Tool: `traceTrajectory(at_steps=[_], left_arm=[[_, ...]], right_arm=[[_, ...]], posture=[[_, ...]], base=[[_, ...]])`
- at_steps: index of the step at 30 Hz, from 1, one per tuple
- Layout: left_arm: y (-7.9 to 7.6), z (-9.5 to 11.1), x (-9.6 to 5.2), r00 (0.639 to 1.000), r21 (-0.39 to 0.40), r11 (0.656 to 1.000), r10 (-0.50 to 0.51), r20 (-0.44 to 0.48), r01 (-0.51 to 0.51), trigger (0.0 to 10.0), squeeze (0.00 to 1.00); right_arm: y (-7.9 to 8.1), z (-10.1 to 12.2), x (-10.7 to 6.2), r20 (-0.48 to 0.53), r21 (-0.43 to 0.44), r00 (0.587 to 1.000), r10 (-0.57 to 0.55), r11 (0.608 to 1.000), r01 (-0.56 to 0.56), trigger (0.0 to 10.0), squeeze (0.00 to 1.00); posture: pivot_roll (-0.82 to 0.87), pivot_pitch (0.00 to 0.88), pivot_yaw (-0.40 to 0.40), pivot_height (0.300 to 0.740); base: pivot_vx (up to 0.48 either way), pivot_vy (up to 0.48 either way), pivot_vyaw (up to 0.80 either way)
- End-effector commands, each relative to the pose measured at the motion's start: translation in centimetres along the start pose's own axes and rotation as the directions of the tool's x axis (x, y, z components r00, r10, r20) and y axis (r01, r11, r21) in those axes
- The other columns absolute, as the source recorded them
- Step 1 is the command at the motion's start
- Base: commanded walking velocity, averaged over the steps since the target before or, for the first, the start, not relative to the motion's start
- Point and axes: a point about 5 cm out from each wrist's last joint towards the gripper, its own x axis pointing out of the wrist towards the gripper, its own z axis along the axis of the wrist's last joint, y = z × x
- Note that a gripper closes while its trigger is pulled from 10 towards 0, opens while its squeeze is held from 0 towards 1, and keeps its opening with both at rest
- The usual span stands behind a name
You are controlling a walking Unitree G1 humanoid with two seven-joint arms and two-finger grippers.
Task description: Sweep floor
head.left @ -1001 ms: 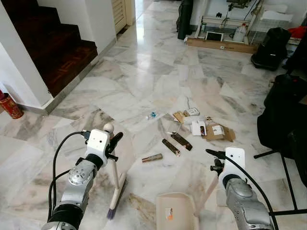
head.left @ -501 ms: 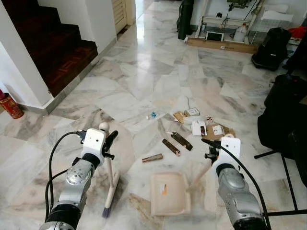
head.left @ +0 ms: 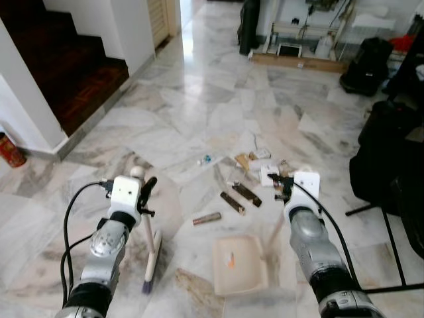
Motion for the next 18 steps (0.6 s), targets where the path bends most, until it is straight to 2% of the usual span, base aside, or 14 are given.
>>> traceTrajectory(at_steps=[1, 5, 8, 14, 18], left_arm=[[0.5, 1.1, 0.3, 0.998, 0.014, 0.999, 0.028, 0.059, -0.029, 10.0, 0.00], [0.8, 1.0, 0.1, 0.997, 0.014, 0.999, 0.042, 0.060, -0.043, 10.0, 0.00], [0.8, 0.9, 0.0, 0.997, 0.013, 0.999, 0.049, 0.059, -0.050, 10.0, 0.00], [1.1, 1.2, -0.4, 0.994, 0.019, 0.997, 0.072, 0.084, -0.074, 10.0, 0.00], [1.5, 1.3, -0.5, 0.991, 0.020, 0.995, 0.097, 0.095, -0.100, 10.0, 0.00]], right_arm=[[0.0, 1.3, 0.3, 0.075, 0.009, 0.997, -0.001, 1.000, 0.000, 10.0, 0.00], [-0.1, 0.3, 0.3, 0.074, -0.033, 0.997, 0.001, 0.999, 0.002, 10.0, 0.00], [-0.3, -0.1, 0.2, 0.075, -0.027, 0.997, -0.009, 1.000, 0.011, 10.0, 0.00], [-0.5, -2.3, -0.6, 0.025, -0.041, 0.999, -0.037, 0.998, 0.038, 10.0, 0.00], [-0.5, -2.8, -0.7, 0.011, -0.034, 0.999, -0.048, 0.998, 0.048, 10.0, 0.00]], posture=[[0.05, 0.058, -0.047, 0.740], [0.06, 0.064, -0.052, 0.740], [0.06, 0.064, -0.052, 0.740], [0.07, 0.075, -0.053, 0.740], [0.07, 0.075, -0.053, 0.740]], base=[[0.000, 0.000, 0.00], [0.000, 0.000, 0.00], [0.000, 0.000, 0.00], [0.000, 0.000, 0.00], [0.000, 0.000, 0.00]])
